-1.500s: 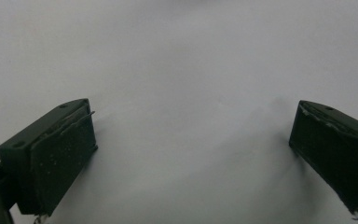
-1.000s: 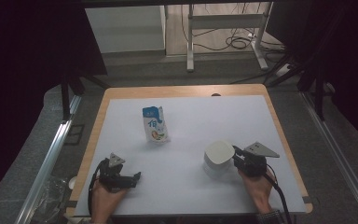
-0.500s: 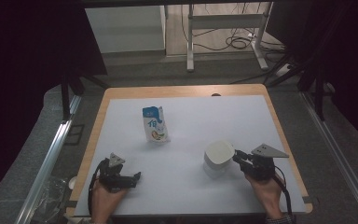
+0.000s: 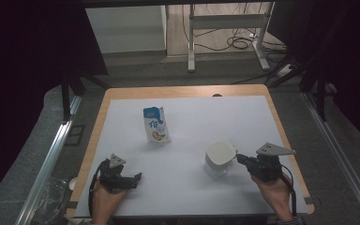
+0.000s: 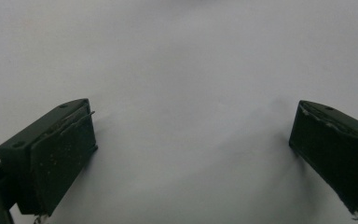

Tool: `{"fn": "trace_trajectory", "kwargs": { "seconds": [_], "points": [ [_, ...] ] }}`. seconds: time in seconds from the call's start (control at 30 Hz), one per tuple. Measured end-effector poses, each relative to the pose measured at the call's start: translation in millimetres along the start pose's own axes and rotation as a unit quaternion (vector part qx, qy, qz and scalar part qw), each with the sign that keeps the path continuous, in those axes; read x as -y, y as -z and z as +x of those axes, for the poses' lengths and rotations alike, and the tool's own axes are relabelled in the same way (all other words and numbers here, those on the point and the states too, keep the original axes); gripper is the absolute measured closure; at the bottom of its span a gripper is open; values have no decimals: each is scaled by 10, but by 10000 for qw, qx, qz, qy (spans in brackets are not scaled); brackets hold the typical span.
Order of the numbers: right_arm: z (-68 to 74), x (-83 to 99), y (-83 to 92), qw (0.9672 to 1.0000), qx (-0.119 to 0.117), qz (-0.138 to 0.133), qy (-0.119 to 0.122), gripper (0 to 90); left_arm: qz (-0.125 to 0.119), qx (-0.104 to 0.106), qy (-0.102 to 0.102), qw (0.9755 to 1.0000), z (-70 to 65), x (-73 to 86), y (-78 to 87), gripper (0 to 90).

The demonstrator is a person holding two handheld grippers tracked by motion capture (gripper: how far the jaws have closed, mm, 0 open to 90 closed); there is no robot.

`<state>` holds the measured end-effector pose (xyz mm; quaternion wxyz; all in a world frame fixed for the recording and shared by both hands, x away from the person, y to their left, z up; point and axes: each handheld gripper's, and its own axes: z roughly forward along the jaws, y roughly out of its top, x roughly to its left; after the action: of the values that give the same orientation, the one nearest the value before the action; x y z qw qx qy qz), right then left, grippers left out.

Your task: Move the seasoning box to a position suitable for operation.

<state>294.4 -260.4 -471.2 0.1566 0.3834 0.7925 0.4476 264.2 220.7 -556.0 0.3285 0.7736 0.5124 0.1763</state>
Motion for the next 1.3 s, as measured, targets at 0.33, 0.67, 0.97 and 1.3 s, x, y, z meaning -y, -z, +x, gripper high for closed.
{"fn": "trace_trajectory", "kwargs": {
  "seconds": [0.33, 0.67, 0.97, 1.3],
  "points": [
    [-56, -232, 79, 9999, -108, 38, 39, 894, -6, 2, 6, 10000, -1, 0, 0, 3],
    [-44, -449, 62, 9996, -215, 36, 183, 893, -15, 0, 14, 10000, -2, 1, -2, 4],
    [20, -575, -27, 9990, -214, 108, 371, 894, -11, 2, 16, 10000, -2, 0, -1, 3],
    [44, -621, -100, 9985, -158, 183, 487, 894, 1, 5, 3, 10000, 0, 0, 1, 3]
  ]
}}
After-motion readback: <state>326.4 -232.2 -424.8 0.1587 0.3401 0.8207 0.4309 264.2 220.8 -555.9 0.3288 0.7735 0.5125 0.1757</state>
